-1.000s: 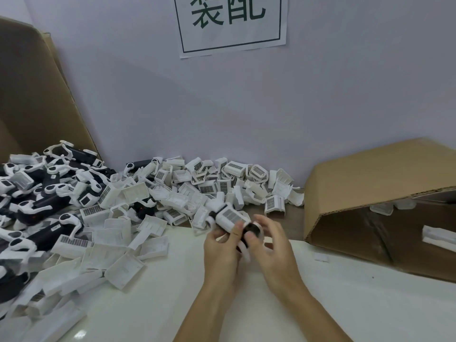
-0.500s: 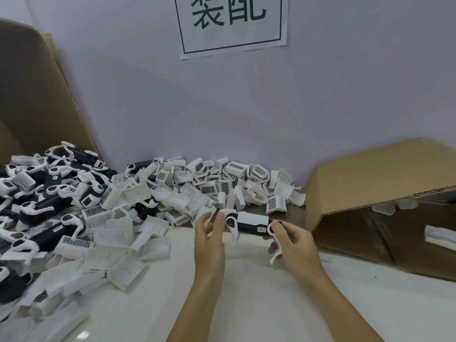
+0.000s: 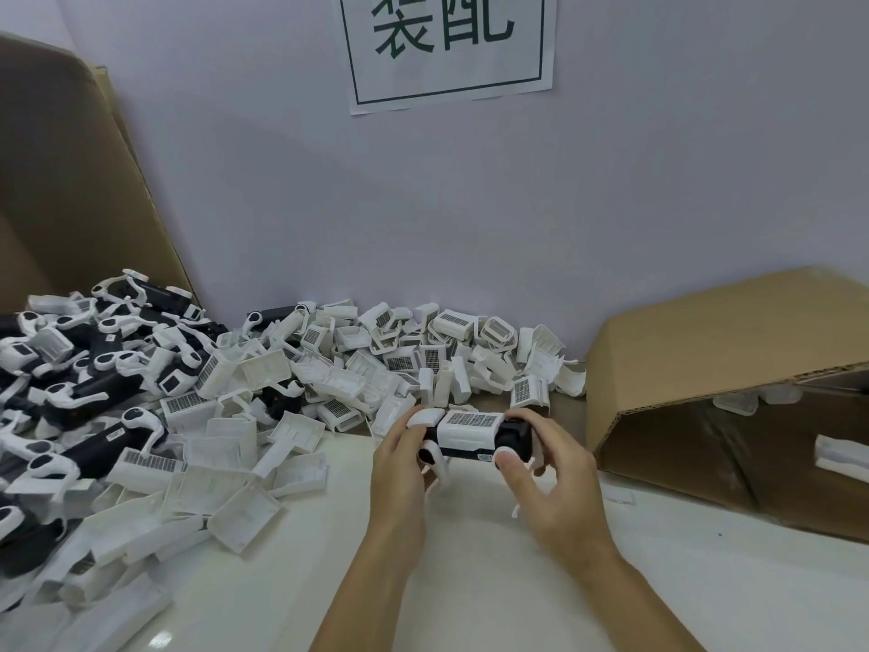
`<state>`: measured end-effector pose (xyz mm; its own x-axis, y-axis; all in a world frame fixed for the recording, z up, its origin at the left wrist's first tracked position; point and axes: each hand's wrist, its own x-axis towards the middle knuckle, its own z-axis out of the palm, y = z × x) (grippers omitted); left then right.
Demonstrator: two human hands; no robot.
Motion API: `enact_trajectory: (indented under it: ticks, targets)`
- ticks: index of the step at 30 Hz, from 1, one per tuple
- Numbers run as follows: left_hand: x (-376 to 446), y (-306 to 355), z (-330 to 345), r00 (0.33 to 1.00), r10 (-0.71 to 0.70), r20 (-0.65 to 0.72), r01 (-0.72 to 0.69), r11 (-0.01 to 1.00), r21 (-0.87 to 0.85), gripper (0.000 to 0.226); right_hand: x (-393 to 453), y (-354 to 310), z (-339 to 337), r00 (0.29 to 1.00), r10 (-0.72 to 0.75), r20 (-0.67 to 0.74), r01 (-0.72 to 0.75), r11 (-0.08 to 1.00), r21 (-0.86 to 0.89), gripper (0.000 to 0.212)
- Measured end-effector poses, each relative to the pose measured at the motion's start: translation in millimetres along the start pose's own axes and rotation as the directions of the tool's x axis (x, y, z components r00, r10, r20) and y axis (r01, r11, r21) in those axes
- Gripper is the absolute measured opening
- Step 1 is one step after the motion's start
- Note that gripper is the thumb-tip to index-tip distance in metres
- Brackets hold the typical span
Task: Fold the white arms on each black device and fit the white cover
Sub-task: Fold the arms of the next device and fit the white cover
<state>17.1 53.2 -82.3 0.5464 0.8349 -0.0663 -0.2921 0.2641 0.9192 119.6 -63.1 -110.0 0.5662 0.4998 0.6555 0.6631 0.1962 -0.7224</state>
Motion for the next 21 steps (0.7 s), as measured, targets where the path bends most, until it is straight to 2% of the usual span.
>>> enact_trajectory:
  ticks: [3, 6, 9, 11, 12, 14, 16, 18, 19, 21]
  targets:
    - [0.8, 0.3, -2.7, 0.999, 0.027, 0.042, -0.025, 0.999, -0.032, 0.031, -0.1, 1.8, 1.1, 0.992, -0.124, 0.017, 0.124, 0.991, -0.048, 0.041]
    - [1.1, 1.1, -4.5, 0.996, 0.057, 0.067, -0.055, 0.998, -0.02, 0.031, -0.5, 5.9, 1.6, 0.989, -0.141, 0.035, 0.143, 0.988, -0.053, 0.044]
    - [1.9, 0.9, -6.7, 0.99, 0.121, 0.078, -0.128, 0.987, 0.094, 0.025, -2.3, 6.5, 3.0, 1.0, -0.001, -0.021, 0.002, 1.0, 0.021, 0.042]
    - [2.2, 1.7, -10.8, 0.979, 0.175, 0.106, -0.194, 0.958, 0.214, 0.02, -0.7, 7.4, 2.2, 0.987, 0.149, -0.059, -0.135, 0.971, 0.2, 0.032]
    - [2.1, 3.1, -12.7, 0.974, 0.184, 0.13, -0.209, 0.953, 0.22, 0.021, 1.6, 7.8, 0.3, 0.97, 0.235, -0.064, -0.207, 0.935, 0.286, 0.03]
    - [0.9, 6.8, -13.4, 0.965, 0.186, 0.187, -0.216, 0.964, 0.155, 0.025, 7.6, 7.5, -5.1, 0.898, 0.439, 0.025, -0.398, 0.786, 0.473, 0.039]
    - [-1.7, 8.9, -9.2, 0.946, 0.199, 0.255, -0.23, 0.969, 0.095, 0.018, 11.7, 3.5, -7.7, 0.764, 0.6, 0.236, -0.6, 0.526, 0.603, 0.054]
    - [-3.9, 6.5, -4.4, 0.926, 0.222, 0.307, -0.256, 0.964, 0.076, 0.023, 13.0, 0.3, -8.6, 0.651, 0.637, 0.414, -0.706, 0.306, 0.639, 0.056]
    - [-4.6, 5.0, -2.7, 0.92, 0.235, 0.315, -0.272, 0.959, 0.077, 0.025, 13.2, 0.7, -8.7, 0.617, 0.637, 0.462, -0.73, 0.244, 0.639, 0.055]
    - [-4.7, 2.7, -1.6, 0.919, 0.252, 0.304, -0.291, 0.953, 0.089, 0.023, 13.6, 2.4, -8.3, 0.598, 0.623, 0.504, -0.744, 0.199, 0.638, 0.051]
